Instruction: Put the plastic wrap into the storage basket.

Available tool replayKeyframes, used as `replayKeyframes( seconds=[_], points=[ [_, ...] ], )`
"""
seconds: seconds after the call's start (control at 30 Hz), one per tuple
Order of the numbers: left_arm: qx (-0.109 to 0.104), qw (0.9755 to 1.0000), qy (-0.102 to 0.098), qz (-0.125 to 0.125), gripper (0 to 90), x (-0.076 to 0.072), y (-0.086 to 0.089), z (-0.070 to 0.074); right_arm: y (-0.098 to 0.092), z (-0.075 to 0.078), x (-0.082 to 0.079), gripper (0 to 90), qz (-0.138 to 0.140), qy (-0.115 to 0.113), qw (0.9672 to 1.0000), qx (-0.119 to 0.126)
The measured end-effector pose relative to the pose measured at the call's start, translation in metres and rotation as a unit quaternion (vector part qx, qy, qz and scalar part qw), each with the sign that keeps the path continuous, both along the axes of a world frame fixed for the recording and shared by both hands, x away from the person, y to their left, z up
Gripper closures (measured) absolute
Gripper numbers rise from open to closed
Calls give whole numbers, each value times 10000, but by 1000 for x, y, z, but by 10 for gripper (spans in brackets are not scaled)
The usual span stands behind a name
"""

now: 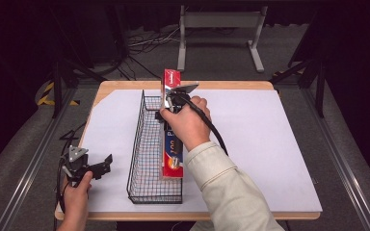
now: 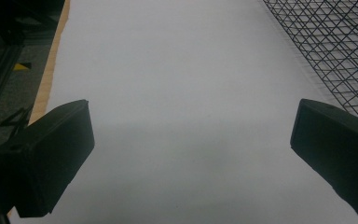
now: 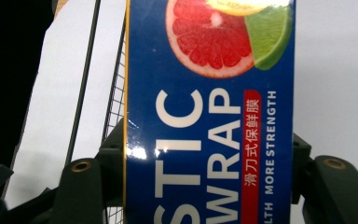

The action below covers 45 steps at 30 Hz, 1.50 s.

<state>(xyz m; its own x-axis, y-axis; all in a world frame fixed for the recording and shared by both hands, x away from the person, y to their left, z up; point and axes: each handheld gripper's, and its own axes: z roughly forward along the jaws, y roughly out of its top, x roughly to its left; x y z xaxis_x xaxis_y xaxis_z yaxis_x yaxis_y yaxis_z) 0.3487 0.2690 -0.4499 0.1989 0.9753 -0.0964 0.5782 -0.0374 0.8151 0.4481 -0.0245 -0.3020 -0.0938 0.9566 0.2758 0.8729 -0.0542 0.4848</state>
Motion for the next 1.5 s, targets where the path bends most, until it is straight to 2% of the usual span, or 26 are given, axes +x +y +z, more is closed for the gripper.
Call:
replayKeyframes(
  seconds=[0.23, 0.4, 0.8, 1.27, 1.5],
  points=[
    [-15, 10000, -18, -5, 1, 0, 0, 1, 9, -13, -2, 398, 23, 45, 10000, -23],
    [-29, 10000, -17, -15, 1, 0, 0, 1, 16, -31, -2, 397, -14, 92, 9999, -68],
    [-36, 10000, -25, -31, 1, 0, -1, 1, 21, -58, -2, 396, -124, 354, 9991, -177],
    [-53, 10000, 2, -52, 1, 1, -1, 0, 29, -76, 0, 395, -193, 652, 9970, -380],
    [-48, 10000, 29, -49, 1, 1, -1, 0, 32, -82, 1, 395, -177, 720, 9960, -496]
  ],
)
